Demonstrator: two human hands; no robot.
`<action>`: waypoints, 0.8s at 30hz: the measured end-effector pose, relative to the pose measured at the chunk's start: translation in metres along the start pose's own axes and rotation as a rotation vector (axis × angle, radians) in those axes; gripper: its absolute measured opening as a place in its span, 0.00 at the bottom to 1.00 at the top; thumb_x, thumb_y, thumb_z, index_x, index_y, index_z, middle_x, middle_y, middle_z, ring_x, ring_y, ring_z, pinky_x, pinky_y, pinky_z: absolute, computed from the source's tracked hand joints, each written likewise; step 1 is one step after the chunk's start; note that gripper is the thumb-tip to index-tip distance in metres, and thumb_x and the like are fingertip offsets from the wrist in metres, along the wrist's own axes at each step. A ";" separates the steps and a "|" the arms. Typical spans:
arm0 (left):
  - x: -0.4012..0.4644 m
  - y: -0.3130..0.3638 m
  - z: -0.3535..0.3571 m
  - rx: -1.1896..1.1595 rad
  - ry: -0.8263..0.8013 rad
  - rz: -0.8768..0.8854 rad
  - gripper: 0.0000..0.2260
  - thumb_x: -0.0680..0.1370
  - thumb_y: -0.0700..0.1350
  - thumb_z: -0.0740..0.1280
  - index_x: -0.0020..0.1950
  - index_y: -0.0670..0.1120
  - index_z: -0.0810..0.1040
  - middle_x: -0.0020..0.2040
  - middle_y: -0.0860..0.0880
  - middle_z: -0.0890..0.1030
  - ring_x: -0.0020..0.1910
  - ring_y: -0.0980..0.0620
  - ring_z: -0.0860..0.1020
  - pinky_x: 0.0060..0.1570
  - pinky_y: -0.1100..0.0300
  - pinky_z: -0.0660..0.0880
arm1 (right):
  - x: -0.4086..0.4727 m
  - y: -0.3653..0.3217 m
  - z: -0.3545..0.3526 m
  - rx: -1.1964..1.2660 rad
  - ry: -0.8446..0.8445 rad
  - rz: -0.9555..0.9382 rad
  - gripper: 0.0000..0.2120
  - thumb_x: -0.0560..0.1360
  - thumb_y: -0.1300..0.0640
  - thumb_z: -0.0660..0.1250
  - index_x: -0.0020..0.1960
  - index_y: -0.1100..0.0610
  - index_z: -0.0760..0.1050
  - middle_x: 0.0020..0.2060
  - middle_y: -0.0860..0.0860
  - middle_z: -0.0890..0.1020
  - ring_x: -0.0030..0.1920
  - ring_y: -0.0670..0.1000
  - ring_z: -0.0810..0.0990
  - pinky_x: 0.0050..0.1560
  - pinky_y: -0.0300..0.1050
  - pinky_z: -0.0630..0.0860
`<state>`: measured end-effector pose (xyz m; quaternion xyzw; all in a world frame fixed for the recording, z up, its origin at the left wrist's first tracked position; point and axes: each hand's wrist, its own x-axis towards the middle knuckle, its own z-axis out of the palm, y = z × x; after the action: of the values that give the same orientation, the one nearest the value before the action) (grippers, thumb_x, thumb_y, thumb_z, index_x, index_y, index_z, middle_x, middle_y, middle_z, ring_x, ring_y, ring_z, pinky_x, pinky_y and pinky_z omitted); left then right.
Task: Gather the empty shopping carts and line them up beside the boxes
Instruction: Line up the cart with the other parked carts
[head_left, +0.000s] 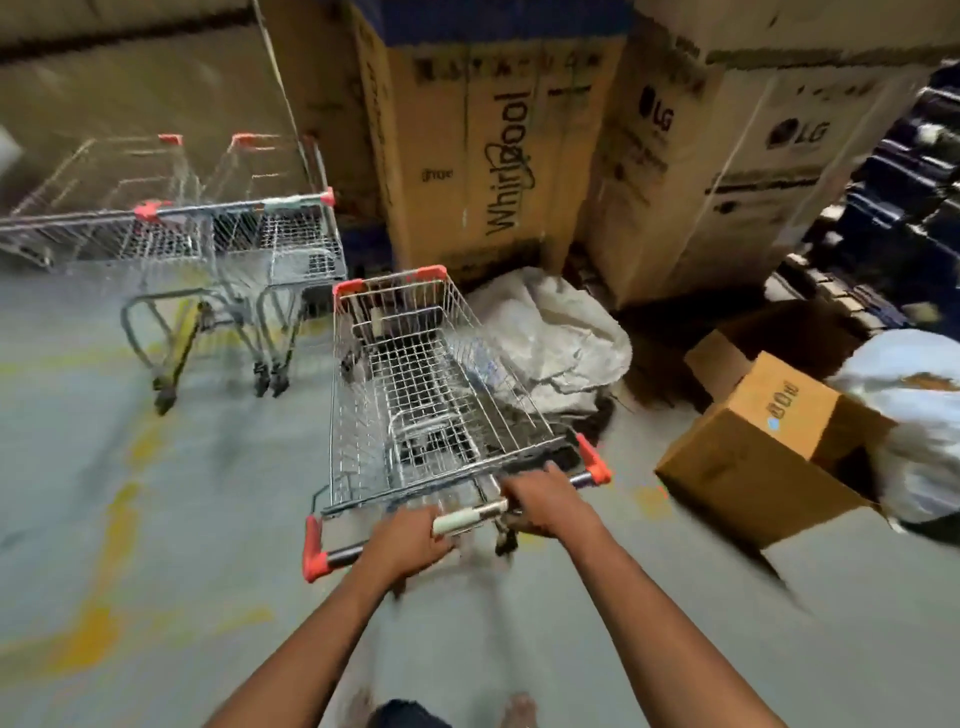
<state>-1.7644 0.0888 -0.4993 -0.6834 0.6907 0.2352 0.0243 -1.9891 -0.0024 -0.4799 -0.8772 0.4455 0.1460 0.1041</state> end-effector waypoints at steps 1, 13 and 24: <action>-0.002 0.003 0.000 0.029 0.025 -0.050 0.19 0.77 0.65 0.65 0.59 0.53 0.78 0.54 0.50 0.83 0.56 0.45 0.81 0.47 0.55 0.73 | 0.001 0.004 0.003 0.001 0.007 -0.013 0.16 0.75 0.42 0.69 0.58 0.48 0.77 0.50 0.51 0.85 0.55 0.57 0.82 0.55 0.52 0.70; -0.037 0.036 0.036 0.185 0.097 -0.266 0.15 0.74 0.59 0.68 0.54 0.52 0.82 0.46 0.52 0.83 0.47 0.48 0.81 0.45 0.55 0.73 | -0.036 0.003 0.026 -0.122 0.043 -0.014 0.17 0.75 0.37 0.65 0.46 0.52 0.75 0.43 0.51 0.84 0.46 0.57 0.84 0.48 0.50 0.79; -0.128 0.093 0.089 0.185 0.064 -0.330 0.13 0.74 0.56 0.67 0.52 0.51 0.81 0.47 0.49 0.84 0.48 0.46 0.82 0.47 0.54 0.76 | -0.134 0.002 0.070 -0.162 0.062 -0.148 0.15 0.75 0.40 0.64 0.42 0.51 0.74 0.38 0.50 0.79 0.42 0.56 0.82 0.39 0.47 0.71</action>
<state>-1.8709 0.2355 -0.5059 -0.7894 0.5883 0.1416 0.1032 -2.0771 0.1193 -0.4981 -0.9173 0.3693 0.1461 0.0296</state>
